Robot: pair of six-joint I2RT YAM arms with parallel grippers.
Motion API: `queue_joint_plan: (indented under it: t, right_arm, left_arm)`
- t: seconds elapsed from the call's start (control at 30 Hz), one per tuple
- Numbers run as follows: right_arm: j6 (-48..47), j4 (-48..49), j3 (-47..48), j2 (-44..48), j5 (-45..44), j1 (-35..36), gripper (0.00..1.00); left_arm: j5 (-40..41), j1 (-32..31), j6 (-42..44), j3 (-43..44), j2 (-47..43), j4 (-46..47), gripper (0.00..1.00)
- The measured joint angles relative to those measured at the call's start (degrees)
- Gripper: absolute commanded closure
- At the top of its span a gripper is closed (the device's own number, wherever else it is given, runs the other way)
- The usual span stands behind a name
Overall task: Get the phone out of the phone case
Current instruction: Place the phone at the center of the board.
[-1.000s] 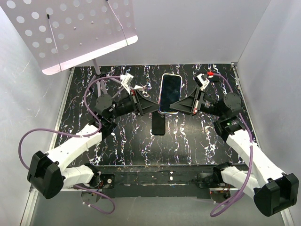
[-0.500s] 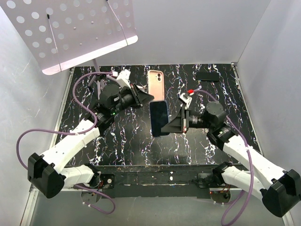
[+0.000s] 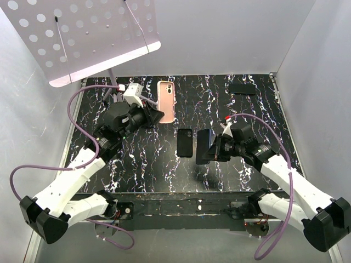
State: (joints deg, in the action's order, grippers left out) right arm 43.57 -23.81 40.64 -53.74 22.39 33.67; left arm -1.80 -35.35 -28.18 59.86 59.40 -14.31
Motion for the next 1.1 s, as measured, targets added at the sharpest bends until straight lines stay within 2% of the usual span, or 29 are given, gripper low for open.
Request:
queue_joint_plan:
  t: [0.23, 0.37, 0.53, 0.67, 0.83, 0.97, 1.1]
  right_arm:
    - [-6.1, -9.2, 4.3, -2.7, -8.7, -3.9, 0.99]
    - [-6.0, -8.6, 4.7, -4.0, -8.0, -12.9, 0.99]
    - [-0.2, 0.4, 3.4, -9.2, -5.7, -29.6, 0.99]
    - [9.2, 11.8, 3.1, -20.9, -6.3, -38.3, 0.99]
    - [18.8, 20.8, 6.1, -35.4, -9.8, -39.6, 0.99]
    - [24.3, 23.1, 14.5, -46.0, -13.5, -39.5, 0.99]
    - [28.9, 25.1, 21.8, -52.0, -16.6, -39.4, 0.98]
  left_arm:
    - [-5.8, 0.0, -0.5, -1.6, -1.4, -0.2, 1.0]
    - [-10.2, 0.0, -2.9, -4.4, 0.4, 0.5, 1.0]
    - [-14.9, 0.0, -6.6, -7.5, 2.5, 1.8, 1.0]
    - [-17.5, -0.2, -8.9, -8.8, 2.3, 3.8, 1.0]
    - [-18.8, -0.4, -10.1, -10.9, -0.3, 4.8, 1.0]
    - [-18.8, -0.5, -9.7, -11.0, -3.8, 4.8, 1.0]
    - [-18.8, -0.5, -8.7, -11.0, -7.1, 4.9, 1.0]
